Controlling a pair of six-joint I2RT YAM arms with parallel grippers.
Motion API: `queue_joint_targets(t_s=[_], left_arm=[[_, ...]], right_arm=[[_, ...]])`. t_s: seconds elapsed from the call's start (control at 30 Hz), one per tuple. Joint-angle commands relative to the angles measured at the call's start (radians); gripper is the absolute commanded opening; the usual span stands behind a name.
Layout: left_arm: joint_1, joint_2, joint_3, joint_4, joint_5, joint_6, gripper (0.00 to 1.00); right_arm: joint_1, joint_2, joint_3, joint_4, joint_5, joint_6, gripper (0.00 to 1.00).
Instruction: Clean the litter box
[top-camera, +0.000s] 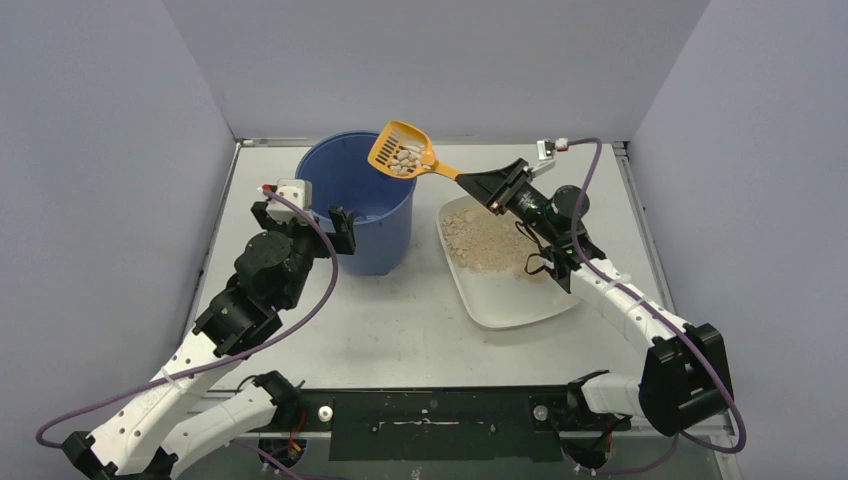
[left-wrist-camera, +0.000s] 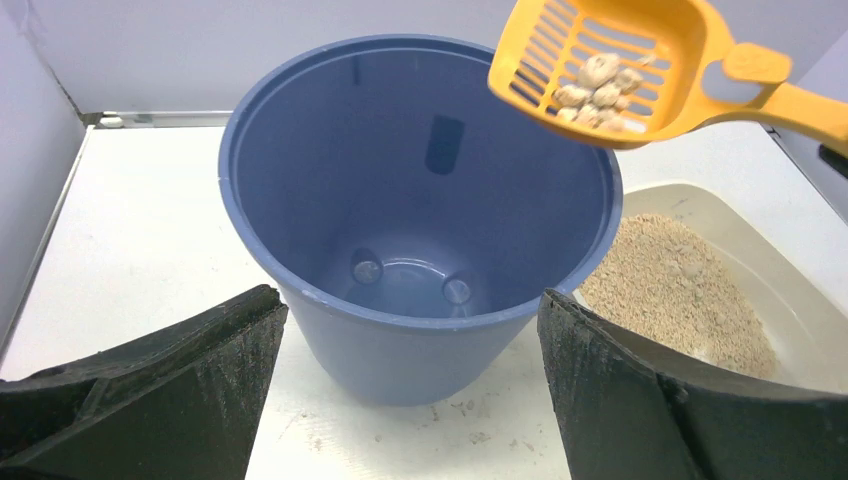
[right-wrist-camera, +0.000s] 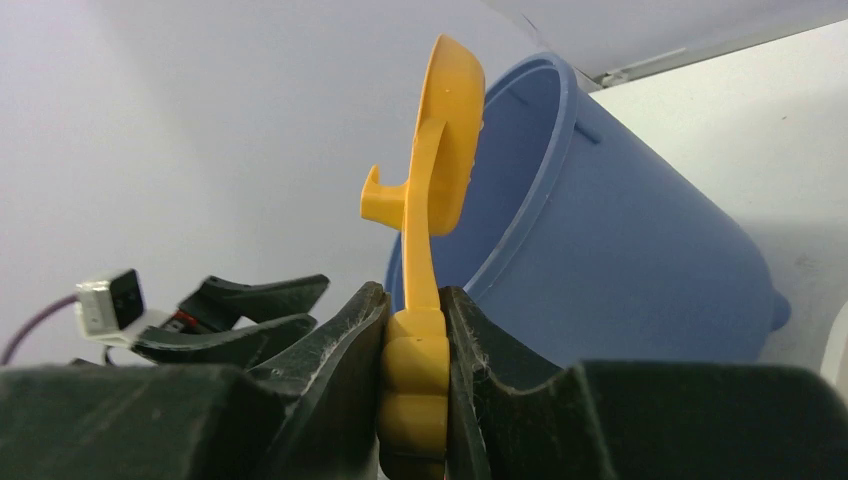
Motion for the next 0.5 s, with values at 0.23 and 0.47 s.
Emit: queue_joint_targets(t_s=[0.23,0.47], left_arm=[[0.052,-0.055,-0.010,0.077,-0.017,-0.034,0.95],[0.070,-0.056,-0.010,0.075,-0.005,-0.041,0.95]], right_arm=[[0.071,0.107,0.349,-0.363,-0.077,-0.555,0.00],[0.140,0.157,0.542,-0.658,0.011,-0.937,0.01]])
